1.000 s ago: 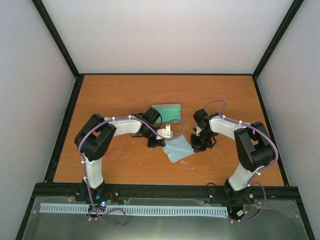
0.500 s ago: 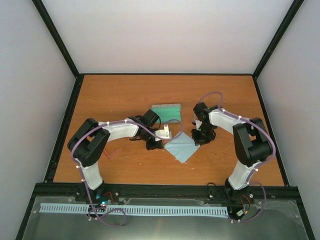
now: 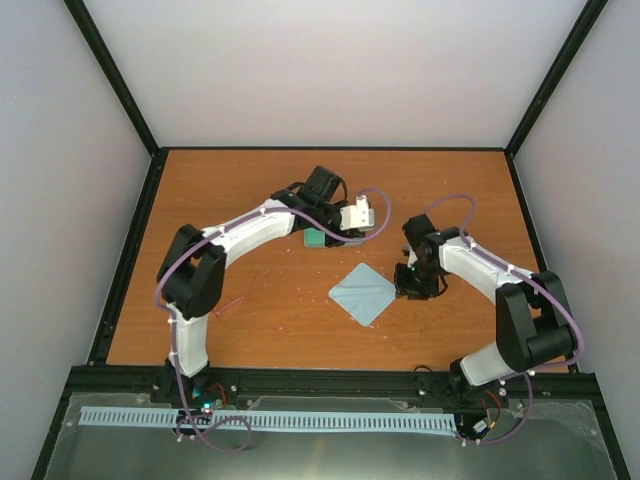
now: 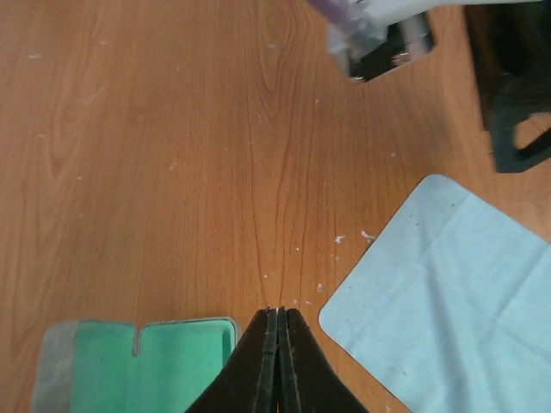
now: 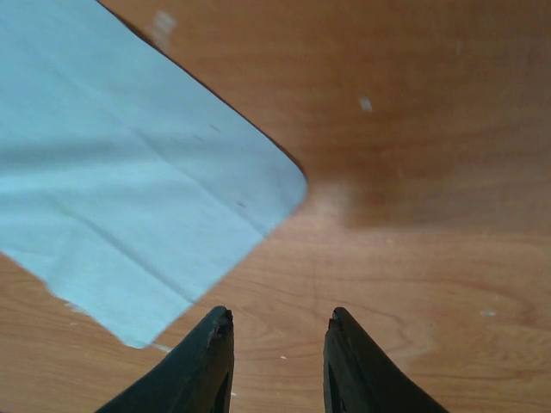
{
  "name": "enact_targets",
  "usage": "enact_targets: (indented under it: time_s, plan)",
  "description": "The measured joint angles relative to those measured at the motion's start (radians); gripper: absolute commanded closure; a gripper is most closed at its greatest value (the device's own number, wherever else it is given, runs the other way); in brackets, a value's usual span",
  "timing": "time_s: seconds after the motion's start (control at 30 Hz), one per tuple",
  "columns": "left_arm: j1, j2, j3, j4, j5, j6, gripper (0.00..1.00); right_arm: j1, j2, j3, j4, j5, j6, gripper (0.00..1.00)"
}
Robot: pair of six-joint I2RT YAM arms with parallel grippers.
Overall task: Organize the sunglasses
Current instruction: Fold the glasses cleaning cloth at the center of the board.
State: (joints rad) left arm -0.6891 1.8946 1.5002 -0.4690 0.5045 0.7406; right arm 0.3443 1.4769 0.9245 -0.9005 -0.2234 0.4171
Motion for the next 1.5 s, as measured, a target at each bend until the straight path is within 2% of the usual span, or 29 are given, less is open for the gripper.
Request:
enact_targets:
  time_s: [0.1, 0.23, 0.6, 0.83, 1.17, 1.5]
  plan:
    - [0.005, 0.089, 0.062, -0.026, 0.015, 0.037, 0.96, 0.000, 0.019, -0.057, 0.012, -0.005, 0.063, 0.69]
    - [0.012, 0.138, 0.066, -0.077, 0.032, 0.063, 0.96, 0.000, 0.041, -0.055, 0.042, -0.004, 0.117, 0.68]
    - [0.040, 0.137, 0.066, -0.093, 0.054, 0.069, 0.96, 0.000, 0.148, -0.029, 0.093, 0.007, 0.181, 0.71]
    - [0.049, 0.137, 0.060, -0.093, 0.068, 0.069, 0.96, 0.000, 0.159, -0.024, 0.097, 0.021, 0.214, 0.77]
    - [0.060, 0.137, 0.048, -0.085, 0.074, 0.069, 0.96, 0.000, 0.171, -0.013, 0.113, 0.029, 0.247, 0.78]
    - [0.061, 0.137, 0.022, -0.077, 0.076, 0.069, 0.96, 0.014, 0.205, 0.017, 0.121, 0.025, 0.261, 0.97]
